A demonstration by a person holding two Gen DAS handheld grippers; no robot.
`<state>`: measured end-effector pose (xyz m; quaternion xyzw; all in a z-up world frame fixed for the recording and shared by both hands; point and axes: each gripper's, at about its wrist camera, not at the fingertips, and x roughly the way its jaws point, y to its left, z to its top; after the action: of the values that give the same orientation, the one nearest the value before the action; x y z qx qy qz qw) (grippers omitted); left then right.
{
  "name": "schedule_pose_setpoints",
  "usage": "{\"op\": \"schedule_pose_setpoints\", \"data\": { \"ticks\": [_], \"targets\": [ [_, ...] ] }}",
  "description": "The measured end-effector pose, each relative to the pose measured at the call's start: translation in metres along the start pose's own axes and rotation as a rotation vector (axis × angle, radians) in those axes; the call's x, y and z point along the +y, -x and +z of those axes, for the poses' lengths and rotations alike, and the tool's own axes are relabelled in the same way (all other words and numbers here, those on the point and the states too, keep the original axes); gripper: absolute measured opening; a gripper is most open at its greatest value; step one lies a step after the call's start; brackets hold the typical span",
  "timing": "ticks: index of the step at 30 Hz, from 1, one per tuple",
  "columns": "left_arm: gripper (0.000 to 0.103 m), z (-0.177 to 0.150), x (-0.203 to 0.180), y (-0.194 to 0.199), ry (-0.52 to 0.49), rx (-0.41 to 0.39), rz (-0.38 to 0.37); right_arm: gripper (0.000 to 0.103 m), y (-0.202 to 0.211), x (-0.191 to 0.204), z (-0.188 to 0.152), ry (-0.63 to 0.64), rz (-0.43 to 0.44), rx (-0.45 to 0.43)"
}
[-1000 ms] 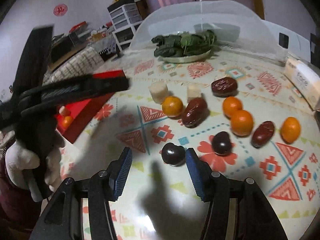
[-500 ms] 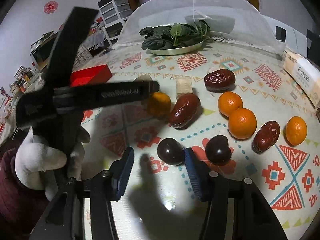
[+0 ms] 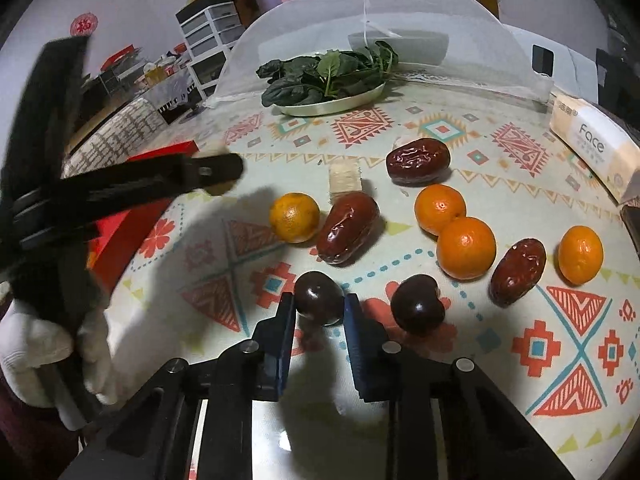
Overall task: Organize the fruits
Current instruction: 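Grasp a beige pastry with the left gripper while the right grasps a dark plum, then lower both held fruits into the red tray and open both grippers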
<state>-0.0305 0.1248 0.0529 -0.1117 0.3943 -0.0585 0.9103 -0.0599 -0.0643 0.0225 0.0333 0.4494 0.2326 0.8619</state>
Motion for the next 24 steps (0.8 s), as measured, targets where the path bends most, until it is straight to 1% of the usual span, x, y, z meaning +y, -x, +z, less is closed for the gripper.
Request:
{"op": "schedule_pose_setpoints", "data": {
  "ticks": [3,6,11,16,19,24],
  "targets": [
    [0.035,-0.002,0.017,0.021,0.039,-0.025,-0.003,0.026,0.009,0.009,0.000,0.014,0.002,-0.018],
    [0.035,-0.004,0.037,0.039,0.070,-0.048,0.013,0.026,0.020,0.024,0.002,0.045,0.010,-0.039],
    [0.035,-0.003,0.086,0.065,0.129,-0.078,0.080,0.026,0.029,0.060,0.012,0.103,0.056,-0.052],
    [0.035,-0.005,0.140,0.080,0.184,-0.076,0.152,0.026,0.016,0.107,0.026,0.156,0.134,-0.023],
    [0.035,-0.005,0.166,0.081,0.208,-0.067,0.183,0.026,0.004,0.135,0.033,0.191,0.168,-0.011],
    [0.035,-0.007,0.202,0.077,0.265,-0.036,0.198,0.026,-0.023,0.182,0.046,0.235,0.229,0.030]
  ]
}}
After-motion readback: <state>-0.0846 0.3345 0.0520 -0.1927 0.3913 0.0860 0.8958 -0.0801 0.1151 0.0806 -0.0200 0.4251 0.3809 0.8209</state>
